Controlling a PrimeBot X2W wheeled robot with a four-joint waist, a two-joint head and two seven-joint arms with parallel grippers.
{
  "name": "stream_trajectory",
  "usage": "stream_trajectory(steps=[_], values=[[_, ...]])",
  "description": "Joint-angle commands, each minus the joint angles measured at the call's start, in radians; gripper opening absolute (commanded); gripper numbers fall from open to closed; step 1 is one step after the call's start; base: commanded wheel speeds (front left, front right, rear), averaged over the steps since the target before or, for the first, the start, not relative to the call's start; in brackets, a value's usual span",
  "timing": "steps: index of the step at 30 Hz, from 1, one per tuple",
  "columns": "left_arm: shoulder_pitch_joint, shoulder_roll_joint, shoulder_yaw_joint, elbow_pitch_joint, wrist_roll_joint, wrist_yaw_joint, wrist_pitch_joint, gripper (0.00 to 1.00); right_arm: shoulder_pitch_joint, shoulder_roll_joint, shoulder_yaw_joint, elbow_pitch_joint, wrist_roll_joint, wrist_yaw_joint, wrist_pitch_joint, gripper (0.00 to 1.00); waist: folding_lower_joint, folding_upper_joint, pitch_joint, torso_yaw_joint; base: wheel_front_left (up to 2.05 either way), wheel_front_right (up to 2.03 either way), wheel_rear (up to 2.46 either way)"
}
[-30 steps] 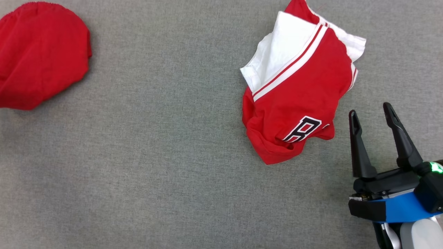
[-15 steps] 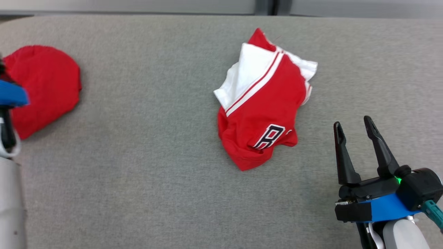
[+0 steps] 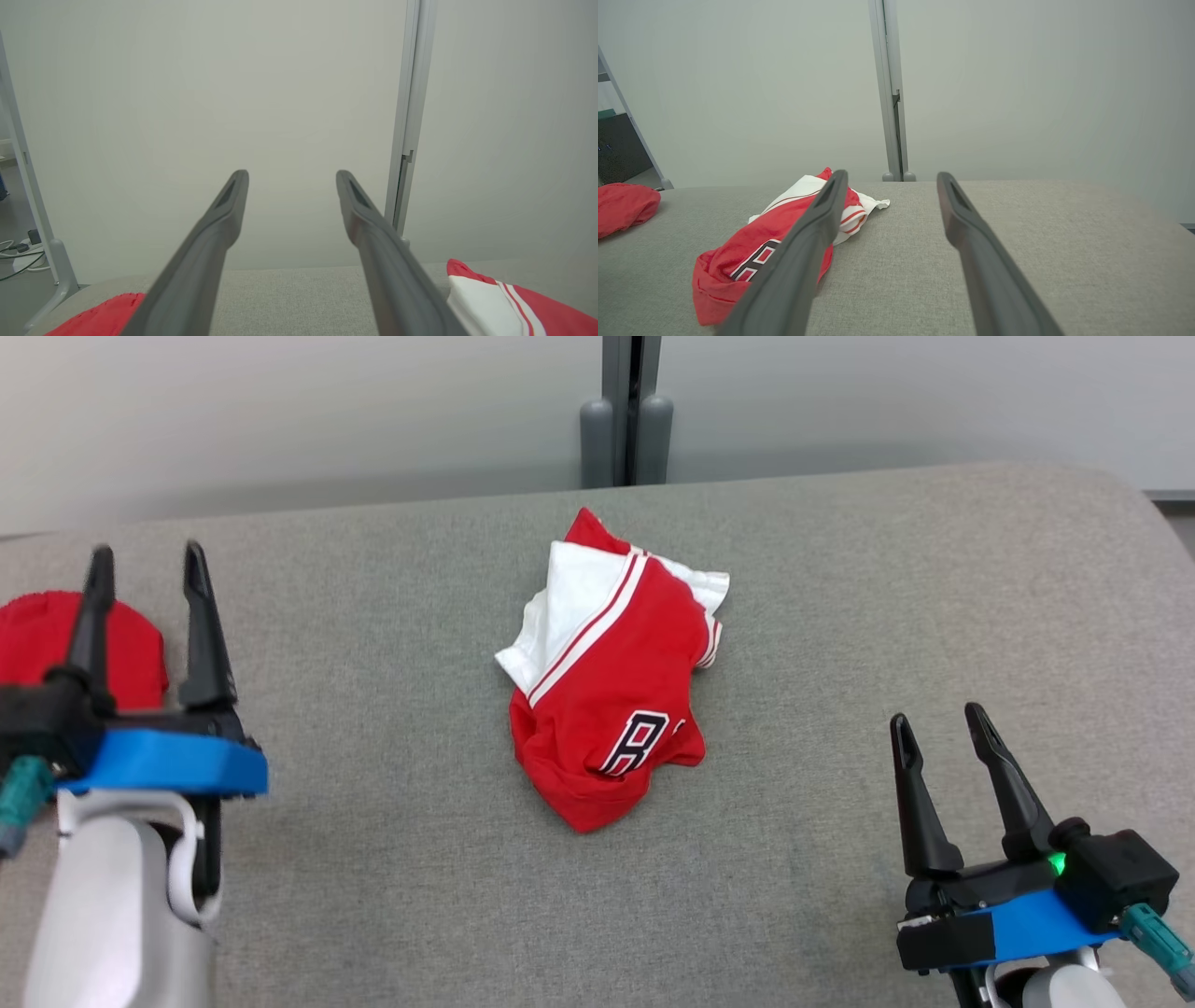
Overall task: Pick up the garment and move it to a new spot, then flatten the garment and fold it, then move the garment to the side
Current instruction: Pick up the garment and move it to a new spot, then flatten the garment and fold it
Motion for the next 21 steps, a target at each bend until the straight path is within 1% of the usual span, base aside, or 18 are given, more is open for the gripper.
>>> stream_trajectory(steps=[1, 8, 16, 21], values=[[0.037, -0.013, -0.004, -0.014, 0.0, -0.007, -0.003, 1.0, 0.014, 0.001, -0.001, 0.007, 0.004, 0.0, -0.003, 1.0, 0.0002, 0.0001, -0.025, -0.015, 0.0, 0.0, 0.0], [0.172, -0.051, -0.006, -0.052, -0.007, -0.007, -0.003, 1.0, 0.048, 0.001, -0.015, 0.034, 0.011, 0.0, -0.003, 1.0, 0.0002, 0.0001, -0.067, 0.002, 0.0, 0.0, 0.0], [0.273, -0.085, -0.013, -0.095, 0.019, -0.001, -0.003, 1.0, 0.07, 0.0, -0.027, 0.06, 0.017, 0.0, -0.003, 1.0, 0.0002, 0.0001, -0.098, 0.025, 0.0, 0.0, 0.0], [0.333, -0.1, -0.019, -0.092, 0.029, -0.001, -0.003, 1.0, 0.082, 0.0, -0.023, 0.081, 0.023, 0.0, -0.003, 1.0, 0.0002, 0.0001, -0.114, 0.035, 0.0, 0.0, 0.0]])
